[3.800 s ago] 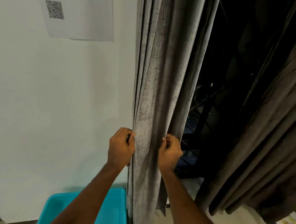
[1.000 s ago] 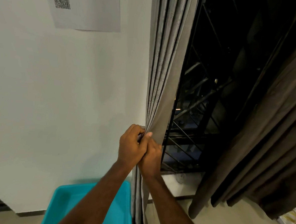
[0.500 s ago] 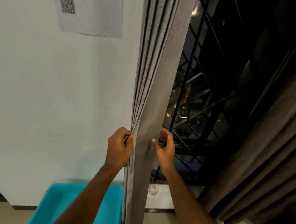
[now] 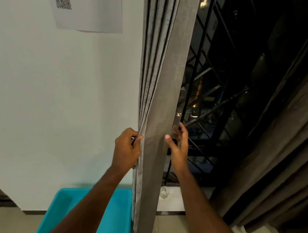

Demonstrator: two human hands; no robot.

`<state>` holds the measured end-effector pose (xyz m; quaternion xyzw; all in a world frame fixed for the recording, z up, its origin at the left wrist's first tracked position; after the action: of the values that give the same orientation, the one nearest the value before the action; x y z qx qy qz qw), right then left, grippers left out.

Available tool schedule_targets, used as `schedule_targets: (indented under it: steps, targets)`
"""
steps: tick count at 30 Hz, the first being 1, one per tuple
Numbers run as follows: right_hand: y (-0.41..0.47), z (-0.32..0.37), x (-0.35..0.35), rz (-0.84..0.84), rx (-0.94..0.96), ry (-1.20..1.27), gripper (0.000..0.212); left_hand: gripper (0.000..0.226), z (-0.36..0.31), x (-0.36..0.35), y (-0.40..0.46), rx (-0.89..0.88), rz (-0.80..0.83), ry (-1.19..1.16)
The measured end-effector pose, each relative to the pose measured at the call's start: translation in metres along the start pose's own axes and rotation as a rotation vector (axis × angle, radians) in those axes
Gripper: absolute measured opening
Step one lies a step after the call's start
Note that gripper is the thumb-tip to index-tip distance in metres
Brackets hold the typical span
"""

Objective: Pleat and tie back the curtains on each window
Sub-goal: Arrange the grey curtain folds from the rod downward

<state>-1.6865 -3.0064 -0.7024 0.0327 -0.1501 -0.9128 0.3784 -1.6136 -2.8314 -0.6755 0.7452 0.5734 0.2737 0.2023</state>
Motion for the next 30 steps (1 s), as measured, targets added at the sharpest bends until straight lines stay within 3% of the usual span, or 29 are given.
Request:
schedule_targets:
  steps: [2,7,11,15,17,20,24,30]
  targets:
    - [0.012,0.006,0.005,0.092,-0.094,0.157,0.063,0.012,0.000,0.001,0.000,-0.002,0.019,-0.004]
    - [0.025,0.016,0.008,0.250,-0.163,0.114,0.030,0.011,0.002,0.007,0.003,-0.002,0.027,-0.005]
    - [0.018,0.014,0.013,0.093,-0.139,0.046,0.010,0.011,0.004,0.012,0.004,0.017,0.006,-0.009]
    - [-0.020,0.019,-0.004,-0.315,0.018,-0.223,0.028,0.012,0.000,0.002,-0.001,-0.038,-0.067,0.058]
    - [-0.045,0.024,-0.017,-0.386,0.158,-0.432,0.026,0.011,-0.002,-0.006,-0.006,-0.105,-0.088,0.092]
    - [-0.061,0.017,-0.029,-0.315,0.254,-0.617,0.008,0.011,-0.005,-0.012,-0.010,-0.143,-0.075,0.122]
    - [-0.061,0.013,-0.039,-0.205,0.318,-0.644,0.014,0.012,-0.007,-0.014,-0.009,-0.173,-0.051,0.090]
    - [-0.054,0.021,-0.045,-0.180,0.419,-0.630,0.024,0.013,-0.012,-0.017,-0.008,-0.115,-0.005,-0.038]
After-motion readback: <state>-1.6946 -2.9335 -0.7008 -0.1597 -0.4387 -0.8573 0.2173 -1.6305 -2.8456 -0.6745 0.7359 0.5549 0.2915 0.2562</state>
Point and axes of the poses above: each hand's wrist, its own y-axis towards the middle knuckle, its own x-axis out of the back of the hand, z = x × y, the point moved 1 cm from there along y, towards the middle knuckle, and after that the axes turned 12 degrees about -y, right-handed, at the moved point
